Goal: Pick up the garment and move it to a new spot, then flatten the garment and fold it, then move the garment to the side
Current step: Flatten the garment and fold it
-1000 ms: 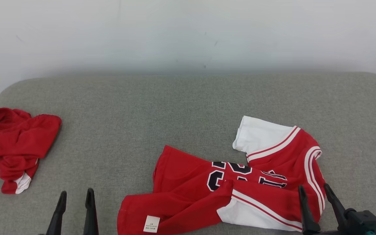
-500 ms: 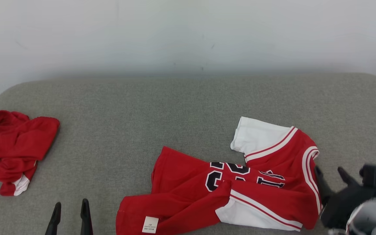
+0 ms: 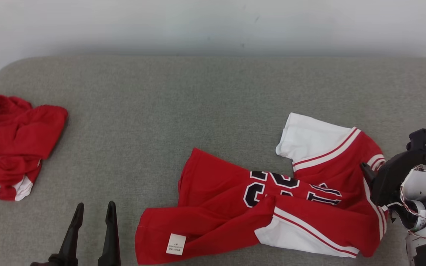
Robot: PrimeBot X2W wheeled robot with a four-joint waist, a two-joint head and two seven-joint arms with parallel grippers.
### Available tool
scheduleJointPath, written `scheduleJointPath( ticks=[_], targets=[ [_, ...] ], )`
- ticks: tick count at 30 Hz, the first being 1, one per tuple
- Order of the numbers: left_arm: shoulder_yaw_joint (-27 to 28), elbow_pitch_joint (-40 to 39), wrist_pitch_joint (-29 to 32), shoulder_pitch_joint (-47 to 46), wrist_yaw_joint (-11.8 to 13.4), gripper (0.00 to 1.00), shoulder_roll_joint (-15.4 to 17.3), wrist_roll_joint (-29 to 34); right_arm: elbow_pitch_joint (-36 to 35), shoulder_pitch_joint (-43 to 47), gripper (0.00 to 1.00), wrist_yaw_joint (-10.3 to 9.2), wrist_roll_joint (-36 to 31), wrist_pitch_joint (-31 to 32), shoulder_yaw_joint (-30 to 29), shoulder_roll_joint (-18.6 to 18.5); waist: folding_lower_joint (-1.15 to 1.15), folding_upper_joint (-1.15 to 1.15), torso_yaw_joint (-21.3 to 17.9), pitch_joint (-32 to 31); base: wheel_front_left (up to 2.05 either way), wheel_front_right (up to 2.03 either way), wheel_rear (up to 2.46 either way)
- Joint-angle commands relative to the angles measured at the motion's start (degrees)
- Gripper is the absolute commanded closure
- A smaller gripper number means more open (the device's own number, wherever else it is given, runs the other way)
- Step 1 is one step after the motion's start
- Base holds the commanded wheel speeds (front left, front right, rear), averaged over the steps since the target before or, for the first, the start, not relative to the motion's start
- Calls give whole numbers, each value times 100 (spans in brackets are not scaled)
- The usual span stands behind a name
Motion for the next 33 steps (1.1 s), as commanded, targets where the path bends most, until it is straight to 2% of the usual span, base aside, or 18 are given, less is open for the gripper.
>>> scheduleJointPath(
  ticks=[1, 11, 12, 13, 14, 15, 27, 31, 32, 33],
  targets=[
    [-27, -3, -18, -96, 8, 0, 45, -32, 118, -123, 0, 5, -81, 19, -55, -25, -1, -1, 214, 245, 0, 0, 0],
    [-69, 67, -18, -229, 8, 0, 96, -84, 669, -436, 0, 5, -82, -495, -191, -93, -1, -1, 377, 333, 0, 0, 0],
    [-72, 79, -18, -240, 8, 0, 94, -83, 701, -482, 6, 5, -88, -565, -191, -112, -1, -1, 384, 334, 0, 0, 0],
    [-71, 88, -18, -253, 8, 0, 90, -79, 724, -522, 27, 5, -108, -659, -191, -136, -1, -1, 390, 335, 0, 0, 0],
    [-78, 94, -18, -261, 8, 0, 85, -75, 735, -559, 73, 5, -151, -783, -184, -159, -1, -1, 398, 339, 0, 0, 0],
    [-87, 98, -18, -271, 8, 0, 80, -73, 744, -598, 100, 5, -187, -915, -177, -176, -1, -1, 406, 346, 0, 0, 0],
    [-210, 0, -18, -422, 7, 0, 122, -60, 1082, -1516, 100, 5, -561, -2269, -34, -360, -1, -1, 616, 528, 0, 0, 0],
    [-260, -81, -18, -457, 7, 0, 133, -84, 1494, -1813, 100, 5, -681, -2409, 82, -413, -1, -1, 729, 626, 0, 0, 0],
    [-263, -99, -18, -478, 7, 0, 137, -89, 1595, -1885, 97, 5, -699, -2443, 131, -418, -1, -1, 749, 647, 0, 0, 0],
    [-267, -116, -18, -494, 7, 0, 137, -92, 1680, -1933, 51, 5, -710, -2479, 210, -427, -1, -1, 773, 670, 0, 0, 0]
  ],
)
